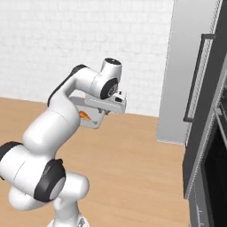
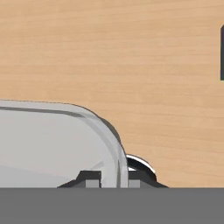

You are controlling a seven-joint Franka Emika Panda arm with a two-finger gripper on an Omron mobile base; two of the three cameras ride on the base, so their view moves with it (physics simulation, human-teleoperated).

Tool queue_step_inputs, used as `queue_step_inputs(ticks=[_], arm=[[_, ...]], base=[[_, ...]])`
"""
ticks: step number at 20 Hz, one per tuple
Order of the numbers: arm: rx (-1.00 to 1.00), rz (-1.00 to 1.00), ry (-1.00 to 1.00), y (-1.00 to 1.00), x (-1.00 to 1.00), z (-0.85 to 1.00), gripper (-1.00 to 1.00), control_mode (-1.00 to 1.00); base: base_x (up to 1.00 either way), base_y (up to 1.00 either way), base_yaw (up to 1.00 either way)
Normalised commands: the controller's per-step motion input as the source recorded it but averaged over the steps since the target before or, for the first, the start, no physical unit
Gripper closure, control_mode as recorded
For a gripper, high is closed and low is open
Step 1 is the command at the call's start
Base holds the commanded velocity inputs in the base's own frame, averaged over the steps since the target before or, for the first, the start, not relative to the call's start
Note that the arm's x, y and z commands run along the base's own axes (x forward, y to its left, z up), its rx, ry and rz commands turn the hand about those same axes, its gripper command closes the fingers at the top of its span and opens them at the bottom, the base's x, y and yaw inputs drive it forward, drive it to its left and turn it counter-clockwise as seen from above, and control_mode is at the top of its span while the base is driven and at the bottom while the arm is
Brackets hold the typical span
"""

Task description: Take the meat container that has the chicken drumstick and place it on the second highest rack of the freezer. Then take the vegetable container that has the corn and lime and place it on the highest rack of the freezer.

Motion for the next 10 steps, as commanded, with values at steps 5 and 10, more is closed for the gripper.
queue_step_inputs(ticks=[5,10], arm=[[0.00,0.00,0.00,0.00,0.00,0.00,1.00,1.00],[0.00,0.00,0.00,0.00,0.00,0.00,1.00,1.00]], base=[[0.96,0.16,-0.30],[0.72,0.66,-0.15]])
